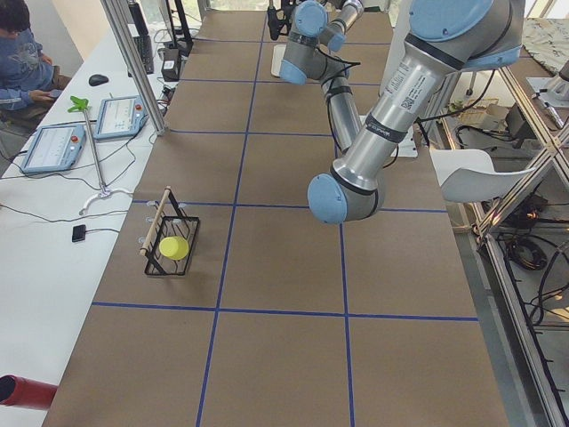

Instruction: Left arm grabs green cup and hands to right arm on tray

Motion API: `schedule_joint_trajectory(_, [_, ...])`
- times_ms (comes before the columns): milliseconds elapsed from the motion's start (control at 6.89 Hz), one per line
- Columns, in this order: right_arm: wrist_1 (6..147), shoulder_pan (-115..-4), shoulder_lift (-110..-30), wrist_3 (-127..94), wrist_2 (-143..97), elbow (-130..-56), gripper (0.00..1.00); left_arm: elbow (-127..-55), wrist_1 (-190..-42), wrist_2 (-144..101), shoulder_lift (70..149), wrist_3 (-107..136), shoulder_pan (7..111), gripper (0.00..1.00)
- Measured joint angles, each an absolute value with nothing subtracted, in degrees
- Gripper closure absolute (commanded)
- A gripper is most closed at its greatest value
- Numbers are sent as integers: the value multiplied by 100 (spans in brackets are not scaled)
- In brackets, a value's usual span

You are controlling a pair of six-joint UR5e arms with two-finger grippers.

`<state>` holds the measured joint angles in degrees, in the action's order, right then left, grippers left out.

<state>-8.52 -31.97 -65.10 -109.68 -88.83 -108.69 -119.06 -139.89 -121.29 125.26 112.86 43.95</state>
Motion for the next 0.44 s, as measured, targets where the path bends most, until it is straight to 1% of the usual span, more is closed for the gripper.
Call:
schedule_joint_trajectory(145, [-792,-3190,-6512,-10907,-8890,-10871,54,-11897,-13985,-12129,12525,11280,4395,99])
schedule_joint_trajectory(435, [-729,-3180,-6513,-10833,-8894,-10872,63,-11864,-13984,-12129,12525,11274,4395,99])
